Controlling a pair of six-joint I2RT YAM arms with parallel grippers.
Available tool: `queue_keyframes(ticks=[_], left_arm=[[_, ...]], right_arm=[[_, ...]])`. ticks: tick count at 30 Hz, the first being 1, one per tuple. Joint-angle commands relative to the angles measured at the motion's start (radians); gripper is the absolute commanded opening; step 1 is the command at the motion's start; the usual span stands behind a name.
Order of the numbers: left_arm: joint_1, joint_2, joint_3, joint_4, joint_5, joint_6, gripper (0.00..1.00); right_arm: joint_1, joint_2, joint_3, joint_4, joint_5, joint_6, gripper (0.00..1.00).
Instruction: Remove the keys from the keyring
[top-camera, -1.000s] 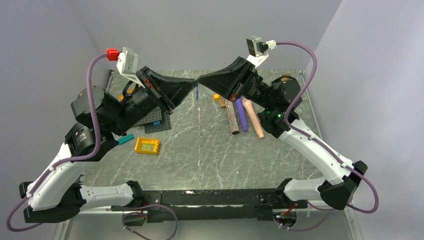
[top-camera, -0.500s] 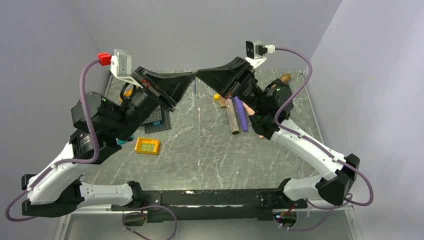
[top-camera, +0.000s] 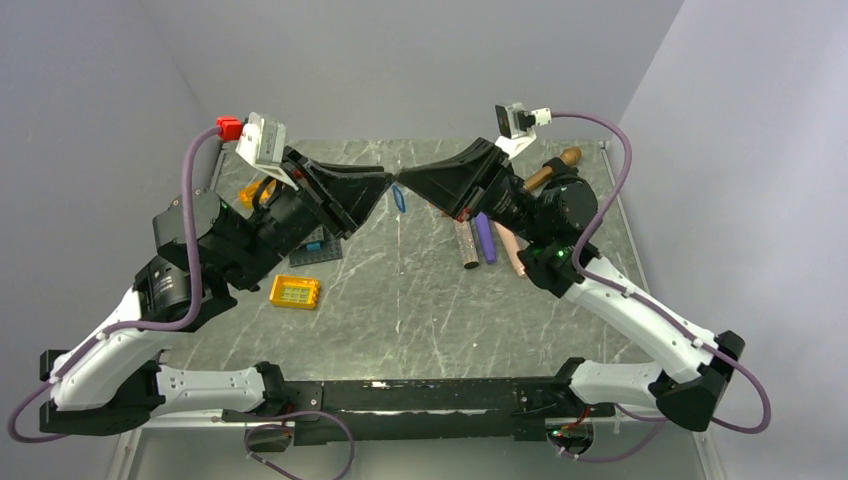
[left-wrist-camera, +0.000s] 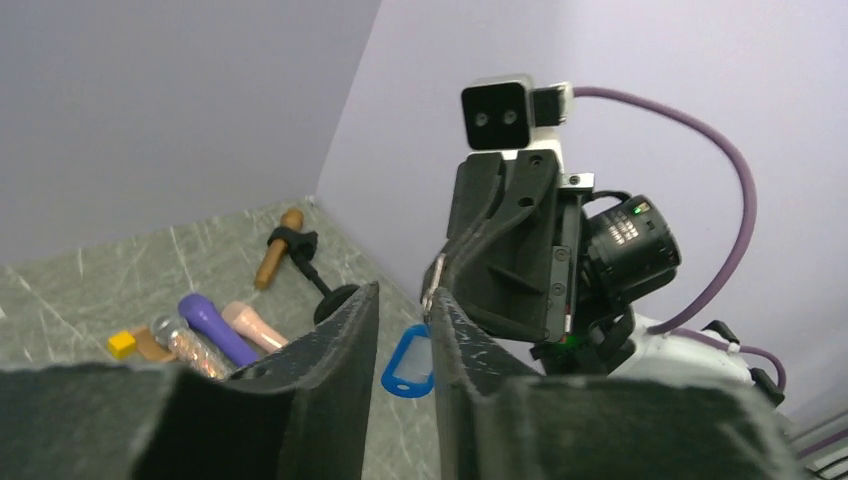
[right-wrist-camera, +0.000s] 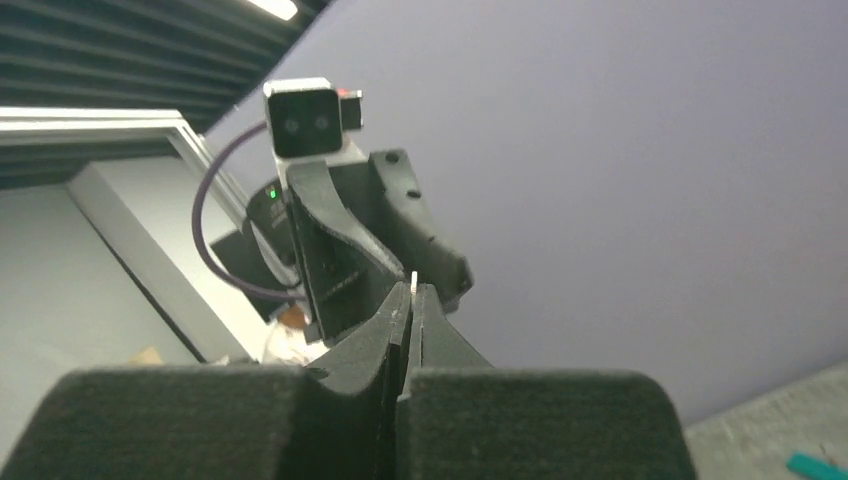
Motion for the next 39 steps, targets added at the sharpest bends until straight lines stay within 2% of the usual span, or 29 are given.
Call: queue_keyframes(ticks=[1, 6, 10, 14, 19, 23, 26, 29, 39], left_arm=[[-0.003, -0.026, -0.008, -0.084, 0.037, 0.005, 0.38], [-0.004, -0.073, 0.034, -0.277, 0.079, 0.017, 0.56], [-0.001, -0.087, 0.076, -0.386, 0.128, 0.027, 0.71], [0.019, -0.063, 0.141, -0.453, 0.206, 0.035, 0.79], [0.136, -0.009, 0.211, -0.488, 0.441, 0.016, 0.80], [0.263, 0.019, 0.216, -0.482, 0.669, -0.016, 0.78], [0.312, 0.042, 0.214, -0.475, 0.793, -0.038, 0.75], [0.319, 0.069, 0.230, -0.496, 0.870, -0.035, 0.71], [0.319, 0.095, 0.220, -0.468, 0.943, -0.056, 0.61]], right_arm=[[0.035, -0.070, 0.038, -0.312, -0.145, -0.151, 0.00], [0.032, -0.096, 0.107, -0.602, -0.183, -0.309, 0.00], [0.030, -0.073, 0.176, -0.718, -0.260, -0.383, 0.00], [0.029, -0.050, 0.247, -0.825, -0.358, -0.450, 0.00], [0.029, -0.058, 0.275, -0.890, -0.355, -0.489, 0.00], [0.030, -0.070, 0.246, -0.843, -0.346, -0.464, 0.00], [0.030, -0.079, 0.226, -0.803, -0.344, -0.436, 0.00], [0.030, -0.084, 0.225, -0.792, -0.331, -0.424, 0.00], [0.031, -0.123, 0.228, -0.812, -0.268, -0.424, 0.00]])
